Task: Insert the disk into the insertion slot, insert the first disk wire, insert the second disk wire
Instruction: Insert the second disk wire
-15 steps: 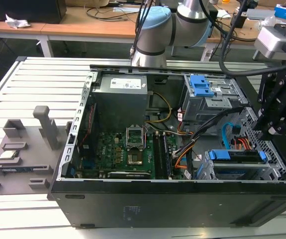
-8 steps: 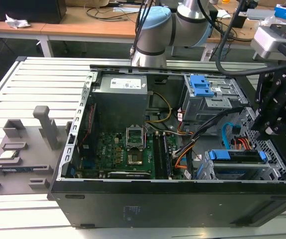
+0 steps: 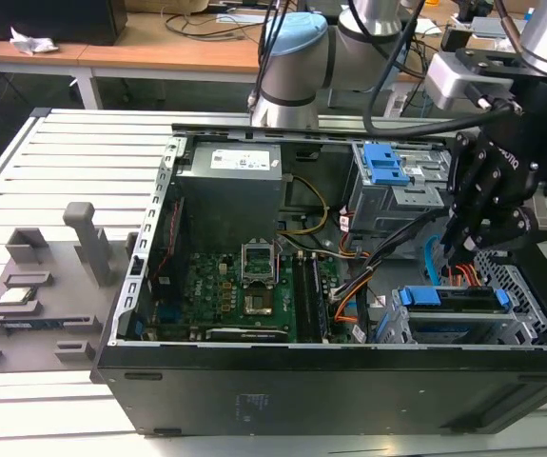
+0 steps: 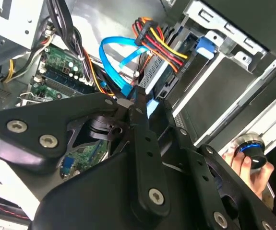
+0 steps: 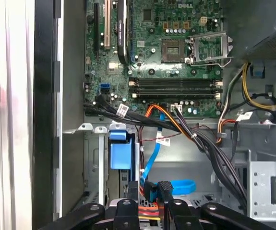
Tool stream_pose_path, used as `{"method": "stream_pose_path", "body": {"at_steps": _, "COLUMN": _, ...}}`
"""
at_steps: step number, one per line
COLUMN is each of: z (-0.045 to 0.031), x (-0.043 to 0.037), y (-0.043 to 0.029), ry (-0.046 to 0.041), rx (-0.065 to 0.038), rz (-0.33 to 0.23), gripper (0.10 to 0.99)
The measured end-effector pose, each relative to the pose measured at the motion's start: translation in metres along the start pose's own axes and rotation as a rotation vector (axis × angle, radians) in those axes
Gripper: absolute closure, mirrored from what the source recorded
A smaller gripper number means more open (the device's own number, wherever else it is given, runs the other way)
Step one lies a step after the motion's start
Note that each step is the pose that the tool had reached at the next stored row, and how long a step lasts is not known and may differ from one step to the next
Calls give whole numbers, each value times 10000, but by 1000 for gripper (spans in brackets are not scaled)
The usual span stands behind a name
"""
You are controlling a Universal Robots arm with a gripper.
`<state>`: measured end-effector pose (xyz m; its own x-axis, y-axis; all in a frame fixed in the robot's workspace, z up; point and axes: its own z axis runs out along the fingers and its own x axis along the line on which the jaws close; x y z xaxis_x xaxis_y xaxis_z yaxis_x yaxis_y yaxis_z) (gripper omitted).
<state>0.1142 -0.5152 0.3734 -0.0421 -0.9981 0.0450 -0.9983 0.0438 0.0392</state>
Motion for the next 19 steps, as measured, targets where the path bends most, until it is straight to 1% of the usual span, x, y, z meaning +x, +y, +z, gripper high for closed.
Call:
{"method": "stream_pose_path", "body": {"at_steps": 2, "z": 7, "x": 0, "y": 11, "ry": 36, "rx": 2, "rz": 2, "gripper": 784}}
{"method": "stream_pose_path", "body": {"at_steps": 6, "z": 6, "x": 0, "y": 11, "ry": 41, "rx": 2, "rz": 1, "gripper": 784}}
{"method": "stream_pose_path", "body": {"at_steps": 8, "z": 6, "x": 0, "y": 11, "ry": 42, "rx": 2, "rz": 2, "gripper": 800}}
{"method": "stream_pose_path", "body": {"at_steps": 9, "z": 6, "x": 0, "y": 11, "ry": 43, "rx": 2, "rz": 2, "gripper": 922}}
{"method": "stream_pose_path", "body": {"at_steps": 15, "z": 6, "x": 0, "y": 11, "ry": 48, "rx": 2, "rz": 2, "gripper": 922}}
{"method": "stream_pose_path", "body": {"at_steps": 17, "z": 8, "x": 32, "y": 11, "ry": 48, "rx": 2, "rz": 3, "gripper": 922}}
{"method": "stream_pose_path", "body": {"at_steps": 19, "z": 11, "x": 95, "y": 8, "ry": 48, "rx": 2, "rz": 3, "gripper": 922}}
